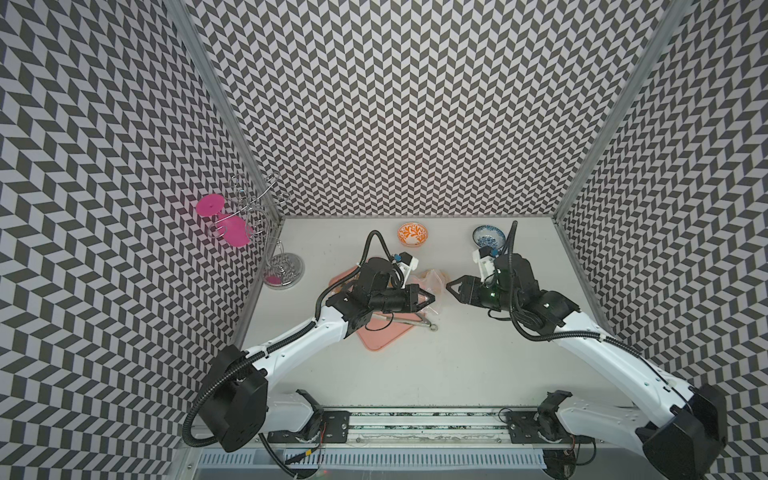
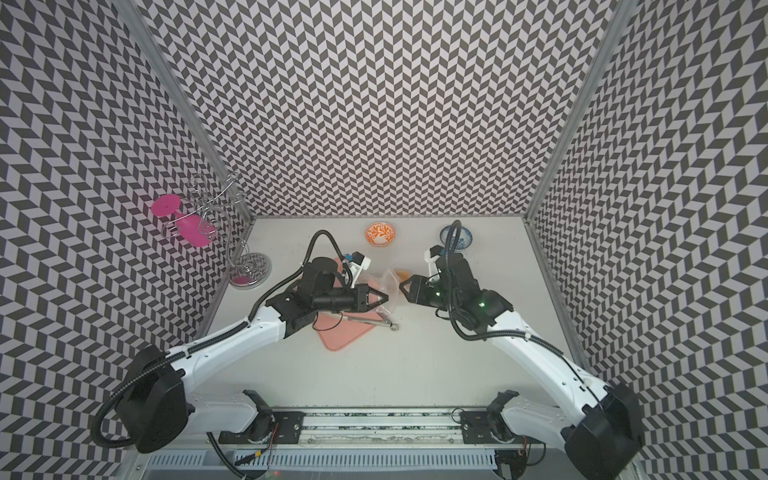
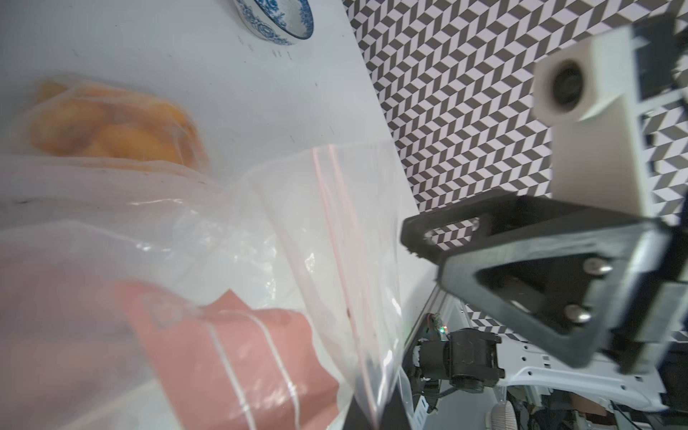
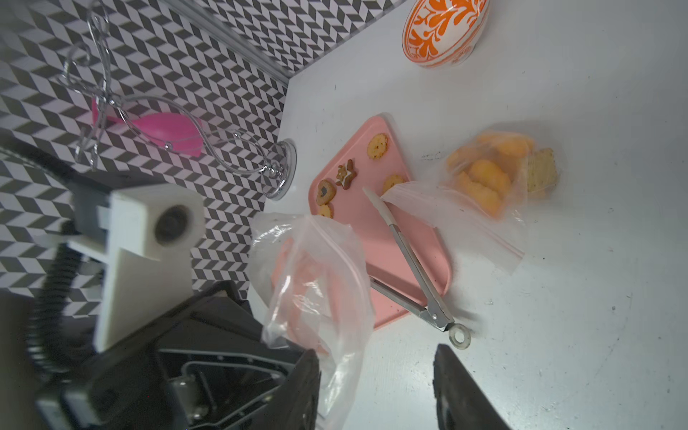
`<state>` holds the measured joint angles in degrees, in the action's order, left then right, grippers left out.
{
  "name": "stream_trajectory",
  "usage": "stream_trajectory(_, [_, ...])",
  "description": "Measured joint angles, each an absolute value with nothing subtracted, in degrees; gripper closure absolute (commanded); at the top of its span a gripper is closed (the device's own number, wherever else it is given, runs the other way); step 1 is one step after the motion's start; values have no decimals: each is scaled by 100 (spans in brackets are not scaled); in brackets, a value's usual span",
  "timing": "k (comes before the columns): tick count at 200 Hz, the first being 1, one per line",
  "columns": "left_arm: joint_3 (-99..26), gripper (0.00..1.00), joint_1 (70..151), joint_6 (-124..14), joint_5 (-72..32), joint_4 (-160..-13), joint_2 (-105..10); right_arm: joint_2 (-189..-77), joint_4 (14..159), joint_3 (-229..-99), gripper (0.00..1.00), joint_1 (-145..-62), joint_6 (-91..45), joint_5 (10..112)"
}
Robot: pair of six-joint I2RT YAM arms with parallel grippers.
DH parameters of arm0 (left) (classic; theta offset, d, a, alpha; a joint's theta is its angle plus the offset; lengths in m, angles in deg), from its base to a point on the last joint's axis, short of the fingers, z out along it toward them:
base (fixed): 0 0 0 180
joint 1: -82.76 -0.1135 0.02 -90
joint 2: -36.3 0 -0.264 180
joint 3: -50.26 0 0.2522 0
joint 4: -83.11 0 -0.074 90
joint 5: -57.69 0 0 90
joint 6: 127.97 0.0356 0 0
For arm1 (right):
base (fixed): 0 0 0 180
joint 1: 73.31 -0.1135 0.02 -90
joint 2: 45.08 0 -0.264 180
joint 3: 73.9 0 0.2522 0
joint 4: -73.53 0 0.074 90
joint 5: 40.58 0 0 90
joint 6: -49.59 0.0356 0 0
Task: Put the cookies into a resealable bag to prevent moisture
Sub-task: Open the ziploc bag at the center of the board.
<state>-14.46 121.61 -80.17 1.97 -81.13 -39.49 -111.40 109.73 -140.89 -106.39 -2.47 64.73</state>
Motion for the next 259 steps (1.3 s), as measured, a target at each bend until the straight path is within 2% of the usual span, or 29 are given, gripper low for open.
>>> stream_trajectory(28, [-1424, 100, 12161, -8128, 461, -8308, -3909, -11514, 10805, -14151, 49, -10634, -475, 6777])
stream_trajectory(46, [-1376, 100, 12161, -8165, 568, -8395, -3907, -11743, 10680, -14240, 53, -10634, -549, 6998])
stream_trajectory(79, [-1372, 100, 12158, -8251, 643, -8505, -3907, -11829, 10610, -14223, 92, -10634, -545, 7197])
stream_trajectory(97, [-1372, 100, 12126, -8244, 616, -8439, -3901, -11829, 10720, -14251, 99, -10634, -573, 7114])
stream_trajectory(157, [-1357, 100, 11935, -7977, 182, -7694, -3745, -12111, 12449, -15401, 100, -10890, -1301, 5874])
stream_trajectory(196, [-1514, 100, 11942, -7593, -247, -6826, -3909, -12382, 13026, -15761, 100, -11321, -1605, 5529])
stream_trajectory(226, [-1735, 92, 11946, -7206, -721, -6157, -3925, -12758, 13270, -16057, 100, -11627, -1775, 5361])
stream_trajectory(259, [-1763, 70, 11986, -6963, -859, -5976, -3923, -12937, 13222, -16179, 100, -11760, -1795, 5601])
